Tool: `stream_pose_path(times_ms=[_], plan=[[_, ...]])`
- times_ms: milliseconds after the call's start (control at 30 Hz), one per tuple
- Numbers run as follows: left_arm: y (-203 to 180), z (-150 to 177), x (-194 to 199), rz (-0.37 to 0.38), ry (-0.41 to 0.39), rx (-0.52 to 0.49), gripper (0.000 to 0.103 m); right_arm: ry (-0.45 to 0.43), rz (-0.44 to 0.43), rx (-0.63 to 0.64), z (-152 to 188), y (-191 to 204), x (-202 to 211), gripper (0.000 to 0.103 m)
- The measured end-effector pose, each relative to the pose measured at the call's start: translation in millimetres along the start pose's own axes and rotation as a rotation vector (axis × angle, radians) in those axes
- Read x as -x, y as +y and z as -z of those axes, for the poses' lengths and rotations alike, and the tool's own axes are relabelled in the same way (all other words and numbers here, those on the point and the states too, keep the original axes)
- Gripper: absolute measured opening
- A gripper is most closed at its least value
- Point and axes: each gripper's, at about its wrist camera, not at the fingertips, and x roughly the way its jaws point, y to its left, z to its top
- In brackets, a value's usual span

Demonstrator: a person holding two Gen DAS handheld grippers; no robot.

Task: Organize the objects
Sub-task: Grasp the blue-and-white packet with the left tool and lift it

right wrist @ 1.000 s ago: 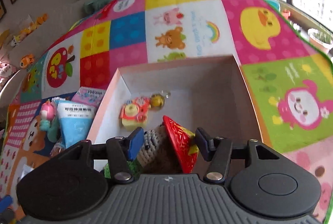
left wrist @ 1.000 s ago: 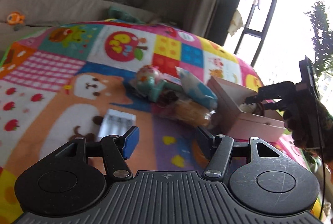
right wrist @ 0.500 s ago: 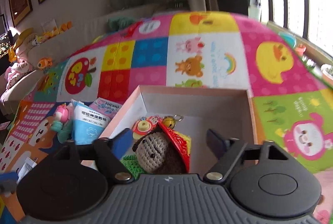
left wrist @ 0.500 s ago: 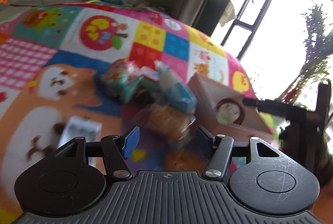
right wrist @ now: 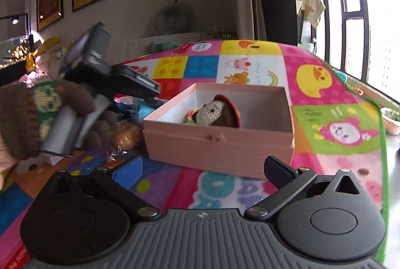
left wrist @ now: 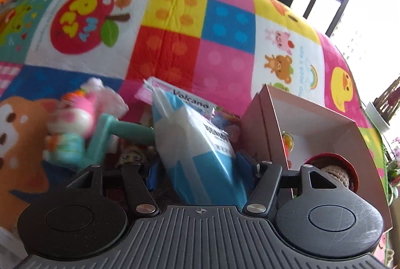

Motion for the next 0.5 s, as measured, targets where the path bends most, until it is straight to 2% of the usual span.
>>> stream_pose_path(times_ms=[33,133,333,433,500], plan=[[0.5,2.7,0.9,0.017,0.001,0.004,0.056,0.012,0.009,-0.002,1.3,-0.4,-2.7,0.103],[0.5,10.3,20.1,0.059,-0.013,-0.028,0.050,0.009,0.004,-0.024,0.9,-4.0,-2.8,0.103],[13.0,51.1,112.9,0.253,-0.076,-0.078,0.048,0.061,-0.003,-0.015,1.7,-1.1,-11.9,0.103],[36.8,80.6,150.0,0.261,-0.090,-0.088,0.048,0.101,-0.002,0.004,1.8,2.9,-17.2,0.103],[61.1,94.6,168.2,0.211,-0.121,-0.068,0.048,0.131,0.002,0.020,1.8,6.0,-21.8,0.103]])
